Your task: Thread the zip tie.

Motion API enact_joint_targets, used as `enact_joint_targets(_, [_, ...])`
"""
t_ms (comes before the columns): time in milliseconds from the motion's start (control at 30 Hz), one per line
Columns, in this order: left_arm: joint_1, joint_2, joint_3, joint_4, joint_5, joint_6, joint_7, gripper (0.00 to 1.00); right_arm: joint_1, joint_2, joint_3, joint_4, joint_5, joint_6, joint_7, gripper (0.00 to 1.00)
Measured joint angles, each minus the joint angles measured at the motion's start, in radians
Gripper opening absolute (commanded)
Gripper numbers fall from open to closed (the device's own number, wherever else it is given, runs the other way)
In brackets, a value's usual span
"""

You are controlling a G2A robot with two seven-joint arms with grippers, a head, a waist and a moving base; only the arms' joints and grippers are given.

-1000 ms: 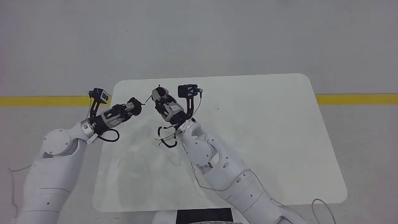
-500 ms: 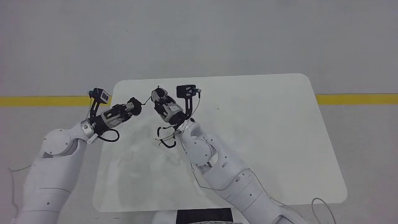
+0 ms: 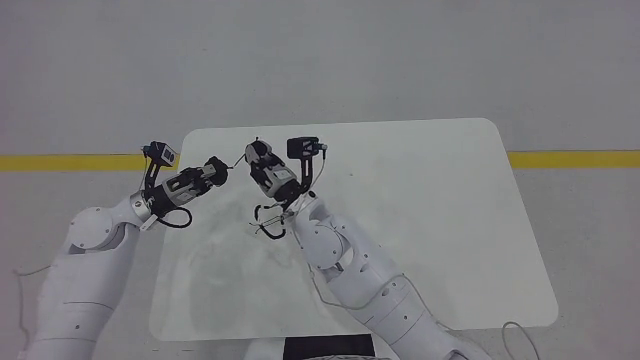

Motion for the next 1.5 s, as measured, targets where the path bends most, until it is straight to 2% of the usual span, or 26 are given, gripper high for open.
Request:
enact_joint_targets(300, [0.0,0.0,0.0,0.0,0.0,0.0,0.0,0.0,-0.008,0.004,0.0,-0.02,0.003,-0.006,0.016,0.0])
enact_joint_targets(833, [0.0,0.0,0.0,0.0,0.0,0.0,0.0,0.0,0.022,-0.004,-0.014,0.029,0.014,0.012,-0.001,0.0])
enact_joint_targets(1500, [0.0,0.0,0.0,0.0,0.0,0.0,0.0,0.0,0.02,-0.003,-0.016,0.027,0.016,0.015,0.002,0.0])
